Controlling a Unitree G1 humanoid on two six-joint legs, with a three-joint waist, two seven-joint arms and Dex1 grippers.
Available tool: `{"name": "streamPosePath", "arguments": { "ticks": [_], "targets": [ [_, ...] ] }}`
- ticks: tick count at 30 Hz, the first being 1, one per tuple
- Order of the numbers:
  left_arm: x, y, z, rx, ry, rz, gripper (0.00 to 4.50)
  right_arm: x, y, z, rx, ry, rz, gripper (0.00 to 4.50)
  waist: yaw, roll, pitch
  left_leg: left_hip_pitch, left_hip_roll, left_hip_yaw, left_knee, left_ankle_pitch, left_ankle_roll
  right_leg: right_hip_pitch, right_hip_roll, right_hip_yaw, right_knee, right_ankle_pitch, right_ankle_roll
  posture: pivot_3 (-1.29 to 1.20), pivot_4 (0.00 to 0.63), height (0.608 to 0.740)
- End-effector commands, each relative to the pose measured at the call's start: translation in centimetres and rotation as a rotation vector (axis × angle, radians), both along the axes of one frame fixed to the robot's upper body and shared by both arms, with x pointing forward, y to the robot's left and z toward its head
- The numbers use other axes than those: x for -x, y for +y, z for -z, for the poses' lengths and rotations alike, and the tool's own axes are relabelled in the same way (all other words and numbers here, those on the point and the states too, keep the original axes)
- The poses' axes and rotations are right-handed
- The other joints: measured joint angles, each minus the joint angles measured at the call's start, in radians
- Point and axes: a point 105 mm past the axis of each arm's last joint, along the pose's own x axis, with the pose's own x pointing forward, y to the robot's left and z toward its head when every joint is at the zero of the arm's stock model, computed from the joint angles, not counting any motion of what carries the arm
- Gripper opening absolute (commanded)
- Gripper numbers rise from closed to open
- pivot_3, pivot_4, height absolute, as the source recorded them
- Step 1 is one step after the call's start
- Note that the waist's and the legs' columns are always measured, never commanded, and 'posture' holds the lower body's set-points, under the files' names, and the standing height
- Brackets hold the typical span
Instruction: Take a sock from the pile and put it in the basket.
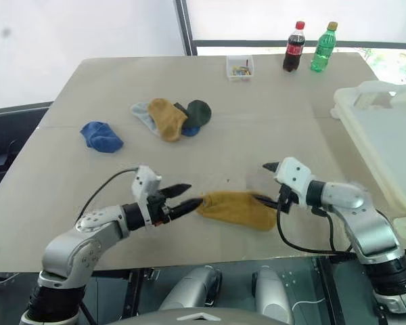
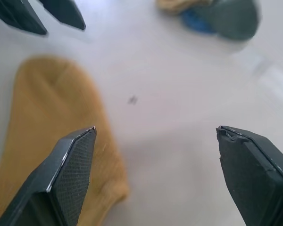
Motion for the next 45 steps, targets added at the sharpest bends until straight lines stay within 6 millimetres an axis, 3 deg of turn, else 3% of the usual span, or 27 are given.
{"name": "streamPosePath", "arguments": {
  "ticks": [1, 5, 10, 17, 28, 32, 45],
  "targets": [
    [-3.2, 3.7, 0.1, -0.269, -0.146, -0.175, 3.66, 0.4, 1.0, -3.5, -0.205, -0.096, -0.046, 4.16, -0.001, 0.0, 0.0, 0.0, 0.0, 0.0, 0.0, 0.0, 0.0, 0.0, 0.0, 0.0, 0.0, 0.0, 0.0, 0.0, 0.15, 0.74],
    [-6.6, 3.9, -0.5, -0.289, -0.223, -0.25, 3.66, 0.0, 0.9, -3.7, -0.117, -0.177, -0.037, 4.16, 0.002, 0.0, 0.0, 0.0, -0.001, 0.0, -0.001, 0.0, 0.0, 0.0, 0.0, 0.001, 0.0, 0.0, 0.0, 0.0, 0.15, 0.74],
    [-9.9, 1.7, -1.3, -0.245, -0.254, -0.234, 3.66, -0.9, 0.6, -3.0, -0.055, -0.235, 0.021, 4.16, 0.001, -0.001, 0.0, -0.003, -0.003, -0.001, 0.001, 0.0, 0.0, -0.001, -0.001, -0.001, -0.001, 0.0, 0.0, 0.0, 0.15, 0.74],
    [-13.2, 0.4, -1.2, -0.28, -0.282, -0.266, 3.66, -1.1, -0.4, -2.9, -0.034, -0.268, 0.111, 4.16, -0.006, -0.001, 0.0, -0.004, -0.002, 0.0, 0.0, 0.0, 0.0, -0.004, -0.001, 0.001, 0.001, 0.0, 0.0, 0.0, 0.15, 0.74],
    [-13.5, 1.6, -3.0, -0.308, -0.409, -0.376, 3.66, -0.1, -1.3, -2.3, -0.008, -0.253, 0.146, 4.16, -0.006, -0.001, 0.0, -0.004, -0.002, 0.0, 0.001, 0.0, 0.0, -0.004, 0.0, 0.001, 0.001, 0.0, 0.0, 0.0, 0.15, 0.74],
    [-13.6, 2.6, -2.1, -0.355, -0.392, -0.427, 3.66, -0.2, -1.4, -2.1, -0.003, -0.259, 0.157, 4.16, -0.004, -0.001, 0.0, -0.004, -0.002, 0.0, 0.001, 0.0, 0.0, -0.004, 0.0, 0.001, 0.001, 0.0, 0.0, 0.0, 0.15, 0.74],
    [-15.1, 2.5, -1.2, -0.388, -0.369, -0.456, 3.66, 0.3, -1.4, -2.1, 0.003, -0.268, 0.135, 4.16, -0.006, -0.001, 0.0, -0.004, -0.002, 0.0, 0.002, 0.0, 0.0, -0.004, 0.0, 0.0, 0.001, 0.0, 0.001, 0.0, 0.15, 0.74]
  ]
}}
